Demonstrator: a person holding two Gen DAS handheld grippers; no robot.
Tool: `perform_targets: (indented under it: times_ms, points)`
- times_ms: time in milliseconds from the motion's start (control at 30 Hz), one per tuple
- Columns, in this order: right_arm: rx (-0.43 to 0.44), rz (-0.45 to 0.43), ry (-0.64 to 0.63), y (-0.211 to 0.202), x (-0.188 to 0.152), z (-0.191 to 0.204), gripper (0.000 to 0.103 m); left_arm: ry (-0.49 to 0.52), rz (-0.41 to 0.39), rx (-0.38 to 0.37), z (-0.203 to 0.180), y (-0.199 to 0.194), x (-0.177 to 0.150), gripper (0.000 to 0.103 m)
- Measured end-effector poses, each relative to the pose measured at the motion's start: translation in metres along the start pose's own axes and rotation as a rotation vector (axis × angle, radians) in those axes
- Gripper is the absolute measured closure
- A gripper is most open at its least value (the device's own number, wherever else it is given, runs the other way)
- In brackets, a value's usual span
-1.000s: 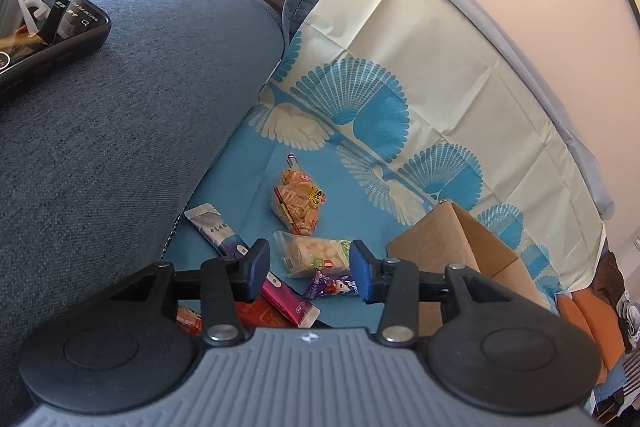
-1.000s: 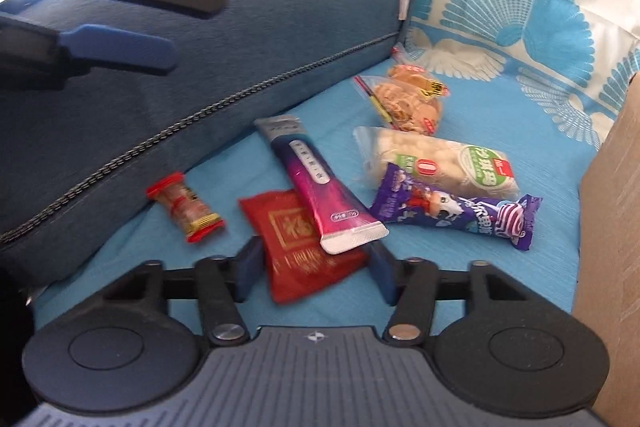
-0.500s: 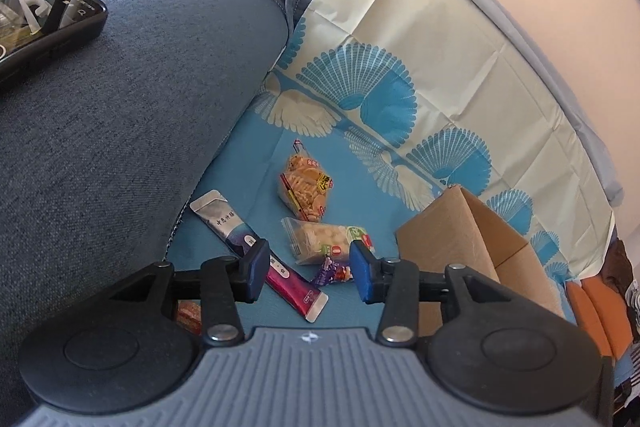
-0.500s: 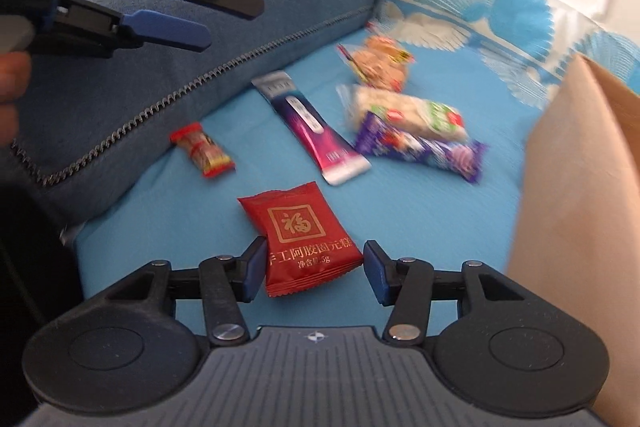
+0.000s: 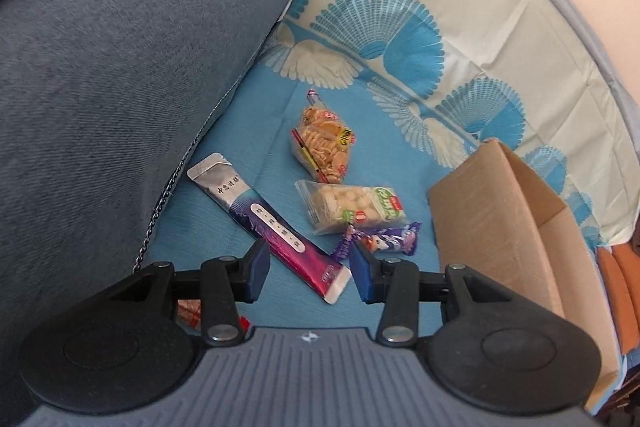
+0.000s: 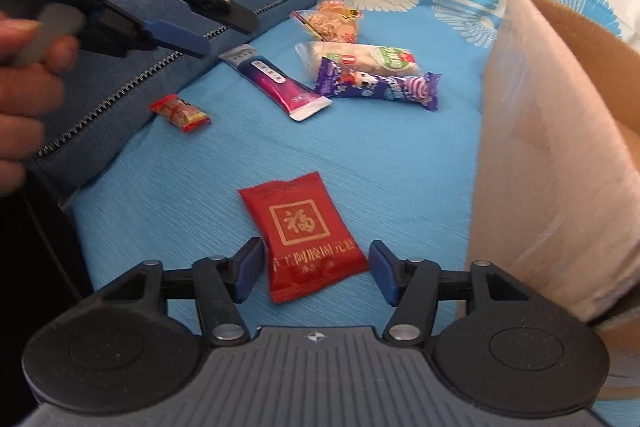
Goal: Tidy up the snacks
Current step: 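Grasp the pink tube snack with the left gripper while the right gripper grasps the red square packet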
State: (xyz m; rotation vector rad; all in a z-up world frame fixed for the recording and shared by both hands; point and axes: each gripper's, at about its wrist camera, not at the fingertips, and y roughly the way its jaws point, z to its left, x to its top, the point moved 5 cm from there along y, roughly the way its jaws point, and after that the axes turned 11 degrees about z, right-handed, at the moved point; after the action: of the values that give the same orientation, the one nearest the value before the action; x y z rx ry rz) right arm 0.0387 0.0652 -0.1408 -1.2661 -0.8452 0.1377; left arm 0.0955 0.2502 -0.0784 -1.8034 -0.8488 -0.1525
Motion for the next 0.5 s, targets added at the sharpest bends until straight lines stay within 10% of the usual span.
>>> perform_targets:
  times_ms: [267,500]
  points:
    - [0.033,-0.025,-0.046,0.004,0.005,0.006,0.036,-0.101,-0.006,0.158,0.019,0.046,0.016,0.045]
    - [0.04,-0.031,-0.049,0.01,0.009,0.008,0.036,0.07,-0.008,0.272,0.002,0.065,0.017,0.039]
